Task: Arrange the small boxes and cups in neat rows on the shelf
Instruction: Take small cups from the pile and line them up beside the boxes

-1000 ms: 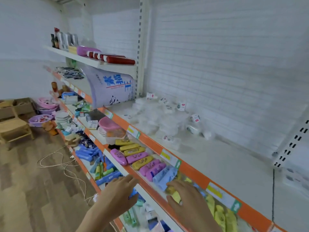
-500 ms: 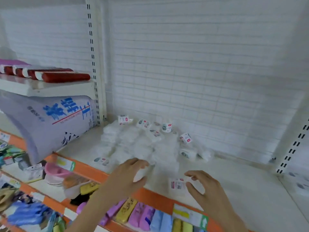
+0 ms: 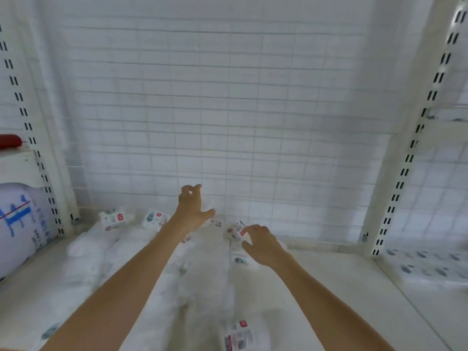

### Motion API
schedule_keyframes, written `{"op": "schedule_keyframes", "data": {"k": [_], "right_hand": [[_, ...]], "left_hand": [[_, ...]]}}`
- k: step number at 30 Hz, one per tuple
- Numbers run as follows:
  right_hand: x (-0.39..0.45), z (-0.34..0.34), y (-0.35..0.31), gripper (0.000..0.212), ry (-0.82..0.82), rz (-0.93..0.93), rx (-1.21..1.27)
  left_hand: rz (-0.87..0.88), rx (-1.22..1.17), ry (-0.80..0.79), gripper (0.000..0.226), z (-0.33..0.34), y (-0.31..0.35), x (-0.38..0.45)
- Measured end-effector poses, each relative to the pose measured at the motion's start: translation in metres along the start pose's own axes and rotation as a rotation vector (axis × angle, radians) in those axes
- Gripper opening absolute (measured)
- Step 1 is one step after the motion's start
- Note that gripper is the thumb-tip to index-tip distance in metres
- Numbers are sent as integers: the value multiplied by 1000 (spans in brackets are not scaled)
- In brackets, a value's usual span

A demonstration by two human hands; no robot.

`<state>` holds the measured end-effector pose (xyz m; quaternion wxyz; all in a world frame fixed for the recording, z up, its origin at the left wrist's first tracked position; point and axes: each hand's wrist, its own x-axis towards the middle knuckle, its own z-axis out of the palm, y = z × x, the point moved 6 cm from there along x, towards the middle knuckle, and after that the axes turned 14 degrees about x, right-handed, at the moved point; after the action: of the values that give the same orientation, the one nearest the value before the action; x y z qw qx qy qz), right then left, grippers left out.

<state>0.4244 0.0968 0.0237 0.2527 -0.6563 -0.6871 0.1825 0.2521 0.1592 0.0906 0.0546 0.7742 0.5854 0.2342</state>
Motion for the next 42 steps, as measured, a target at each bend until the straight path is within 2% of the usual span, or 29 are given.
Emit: {"op": "schedule_keyframes", "data": {"k": [3,6,12,15,17,20,23,25,29,32,34,36,38,40,42], "right_hand": [[28,6,14,34,94,142,50],[43,19,26,38,60,215,-14],[59,16,26,52,75,254,-88],[53,15,23,52,158,167,-125],[45,12,22,49,224,107,18],[35,-6,18,48,310,76,371],[23,-23,8,46,311,64,713],[8,-33,-1,37,341,42,808],[-35,-40,-8,18,411,18,912],[-67,-33,-3,31,377,50,958],[-86,-30,3,51,376,91,1017],[-102,-32,8,59,421,113,1152],[-114,-35,11,52,486,120,1299],[-123,-35,12,45,509,105,1438],[-127,-33,12,43,495,69,1562]], "left_hand": [[-50,-66,-52,70,7,-7,20],[-9,-64,-161,56,15,-16,29],[96,-22,-274,61,19,-28,29],[112,-106,-286,59,20,-34,28],[106,-160,-275,54,21,-36,28],[129,-302,-230,49,16,-34,29],[157,-508,-306,41,8,-24,26],[154,-672,-406,36,7,-16,19],[145,-856,-541,28,16,2,0],[134,-1003,-629,19,25,22,-17],[145,-1028,-674,15,31,39,-28],[214,-958,-696,12,34,56,-41],[300,-889,-707,12,39,69,-52],[310,-850,-698,6,48,73,-58],[313,-838,-704,16,54,73,-62]]}}
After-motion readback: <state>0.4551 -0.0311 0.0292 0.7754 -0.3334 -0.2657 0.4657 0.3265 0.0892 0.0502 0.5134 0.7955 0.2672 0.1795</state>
